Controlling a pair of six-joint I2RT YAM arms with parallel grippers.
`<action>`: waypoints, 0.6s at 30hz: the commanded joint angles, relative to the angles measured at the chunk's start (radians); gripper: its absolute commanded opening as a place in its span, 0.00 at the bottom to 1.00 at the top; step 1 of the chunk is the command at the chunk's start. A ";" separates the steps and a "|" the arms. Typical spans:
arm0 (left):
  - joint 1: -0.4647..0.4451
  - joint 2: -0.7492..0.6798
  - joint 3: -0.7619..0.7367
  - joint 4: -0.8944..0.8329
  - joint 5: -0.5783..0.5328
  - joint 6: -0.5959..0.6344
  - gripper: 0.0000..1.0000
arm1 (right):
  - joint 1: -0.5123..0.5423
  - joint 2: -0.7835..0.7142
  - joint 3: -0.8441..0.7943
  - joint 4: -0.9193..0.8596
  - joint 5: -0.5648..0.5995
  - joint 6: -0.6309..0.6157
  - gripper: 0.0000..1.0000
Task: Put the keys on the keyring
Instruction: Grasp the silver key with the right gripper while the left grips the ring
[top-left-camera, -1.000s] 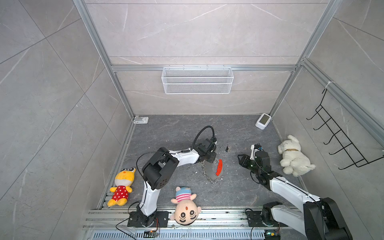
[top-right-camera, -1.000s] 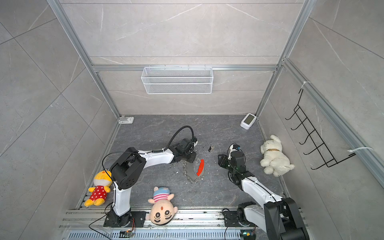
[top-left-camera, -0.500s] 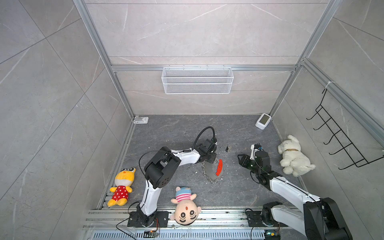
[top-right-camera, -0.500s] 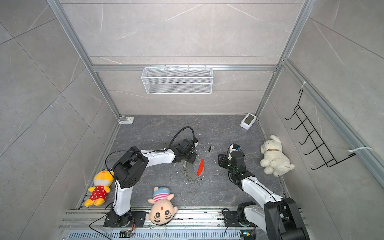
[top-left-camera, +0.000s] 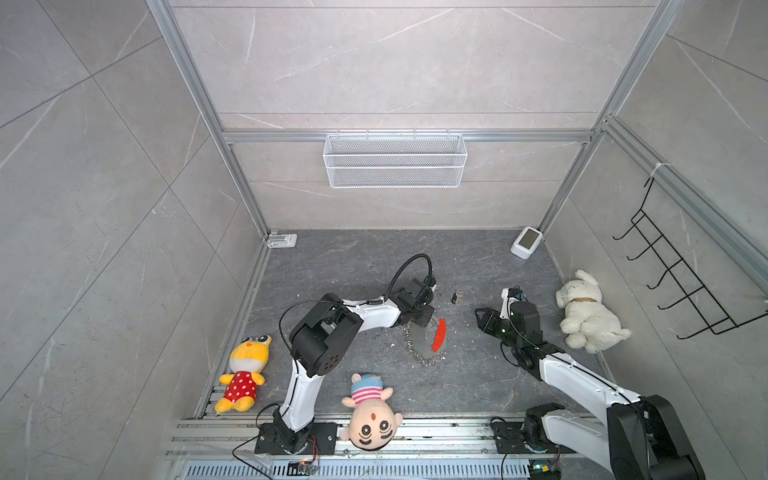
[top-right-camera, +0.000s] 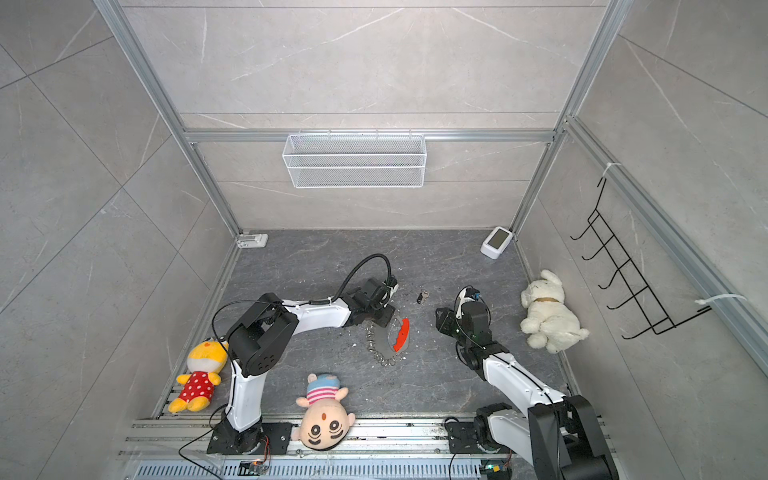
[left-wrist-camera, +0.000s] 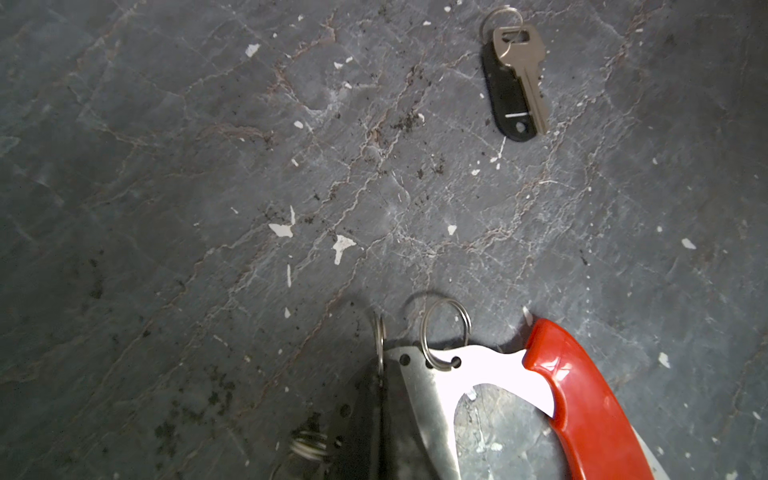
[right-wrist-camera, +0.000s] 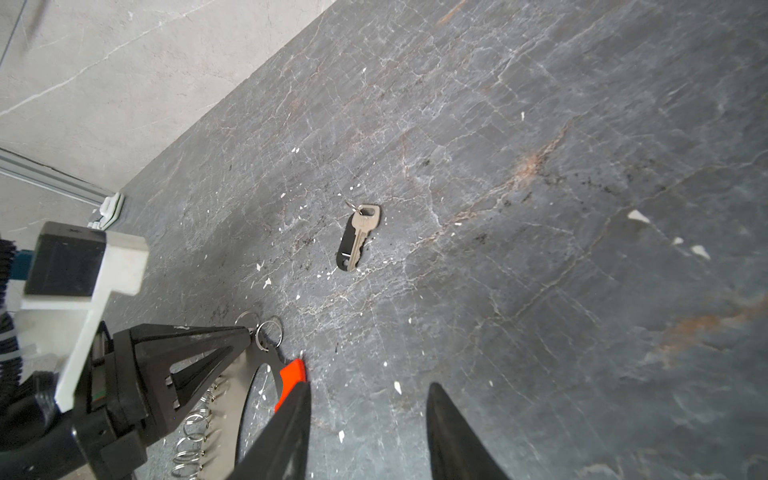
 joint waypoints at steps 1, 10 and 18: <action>0.008 -0.047 -0.023 0.026 -0.004 0.061 0.00 | 0.004 0.004 0.035 0.026 -0.012 -0.016 0.47; 0.010 -0.246 -0.177 0.112 0.139 0.284 0.00 | 0.006 0.008 0.047 0.017 -0.039 -0.033 0.48; 0.057 -0.451 -0.237 0.089 0.388 0.417 0.00 | 0.006 0.089 0.244 -0.245 -0.037 -0.011 0.42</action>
